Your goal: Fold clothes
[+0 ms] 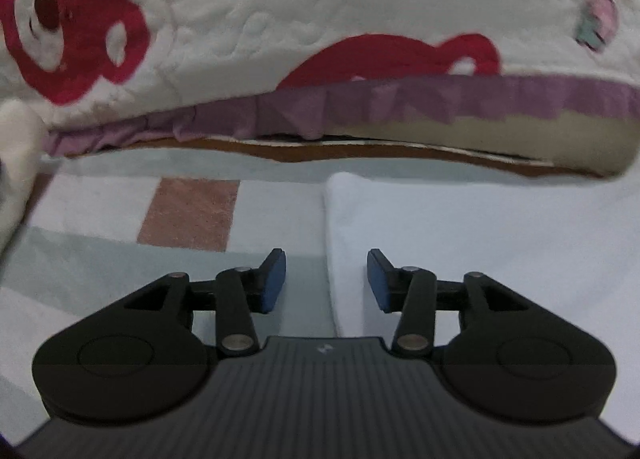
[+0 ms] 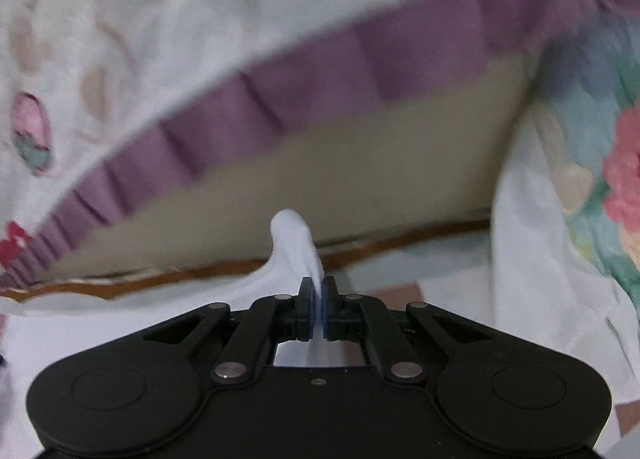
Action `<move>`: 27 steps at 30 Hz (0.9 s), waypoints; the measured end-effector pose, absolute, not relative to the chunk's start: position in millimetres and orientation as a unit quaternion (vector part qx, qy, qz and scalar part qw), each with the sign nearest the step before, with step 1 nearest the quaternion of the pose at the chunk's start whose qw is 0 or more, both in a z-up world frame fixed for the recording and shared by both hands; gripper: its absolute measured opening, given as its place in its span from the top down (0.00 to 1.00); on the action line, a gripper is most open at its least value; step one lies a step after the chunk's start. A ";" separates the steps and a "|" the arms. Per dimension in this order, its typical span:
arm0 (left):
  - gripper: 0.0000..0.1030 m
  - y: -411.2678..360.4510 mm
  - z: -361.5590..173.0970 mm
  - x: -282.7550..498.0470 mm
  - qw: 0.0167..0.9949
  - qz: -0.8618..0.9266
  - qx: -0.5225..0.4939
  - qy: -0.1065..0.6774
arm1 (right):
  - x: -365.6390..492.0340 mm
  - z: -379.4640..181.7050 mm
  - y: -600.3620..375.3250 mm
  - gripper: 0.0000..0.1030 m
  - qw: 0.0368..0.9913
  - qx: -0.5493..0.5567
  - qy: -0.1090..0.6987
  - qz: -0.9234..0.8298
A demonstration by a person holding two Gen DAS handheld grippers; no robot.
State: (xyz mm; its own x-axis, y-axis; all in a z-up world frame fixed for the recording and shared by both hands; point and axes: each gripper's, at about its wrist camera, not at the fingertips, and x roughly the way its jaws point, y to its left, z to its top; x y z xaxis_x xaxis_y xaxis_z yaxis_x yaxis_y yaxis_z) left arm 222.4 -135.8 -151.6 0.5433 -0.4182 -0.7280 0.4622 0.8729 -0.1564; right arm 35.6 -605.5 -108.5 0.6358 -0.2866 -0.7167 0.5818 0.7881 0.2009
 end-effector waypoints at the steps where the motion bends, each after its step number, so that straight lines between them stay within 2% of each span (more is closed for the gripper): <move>1: 0.54 -134.9 -153.2 227.4 0.872 -0.257 0.012 0.416 | 34.6 -114.0 -605.6 0.96 0.877 0.216 0.351 -0.248; 5: 0.45 -132.0 -159.0 242.2 0.853 -0.277 -0.051 0.439 | 31.3 -125.0 -604.9 0.96 0.876 0.247 0.337 -0.239; 6: 0.40 -132.1 -160.9 243.4 0.852 -0.279 -0.067 0.438 | 31.2 -125.0 -605.7 0.96 0.877 0.254 0.333 -0.236; 8: 0.38 -134.1 -164.7 245.1 0.852 -0.279 -0.091 0.433 | 31.4 -124.9 -607.3 0.95 0.878 0.270 0.324 -0.227; 9: 0.40 -140.1 -165.0 244.6 0.853 -0.283 -0.079 0.432 | 34.7 -124.7 -608.4 0.94 0.878 0.279 0.321 -0.221; 10: 0.53 -147.8 -164.5 243.7 0.852 -0.289 -0.059 0.432 | 34.8 -124.8 -609.6 0.92 0.877 0.288 0.318 -0.217; 12: 0.94 -163.2 -163.4 242.0 0.851 -0.301 -0.017 0.431 | 36.9 -127.1 -609.5 0.88 0.875 0.304 0.314 -0.210; 14: 0.95 -173.8 -159.3 241.5 0.851 -0.299 0.008 0.431 | 34.5 -129.1 -610.2 0.87 0.872 0.311 0.316 -0.208; 16: 0.96 -171.1 -147.2 243.0 0.865 -0.277 -0.010 0.419 | 28.2 -129.8 -609.1 0.84 0.870 0.309 0.325 -0.206; 18: 0.97 -163.2 -132.6 243.1 0.893 -0.254 -0.024 0.372 | 10.6 -126.7 -607.0 0.67 0.870 0.309 0.322 -0.210; 20: 0.97 -161.2 -132.1 242.2 0.909 -0.231 -0.005 0.347 | -16.4 -124.4 -605.8 0.61 0.869 0.318 0.306 -0.226; 22: 0.97 -161.3 -137.1 240.5 0.917 -0.216 0.018 0.334 | -44.8 -123.1 -607.2 0.61 0.864 0.325 0.298 -0.242; 27: 0.97 -159.6 -159.9 232.6 0.916 -0.196 0.063 0.344 | -88.2 -129.0 -572.8 0.60 0.873 0.273 0.362 -0.182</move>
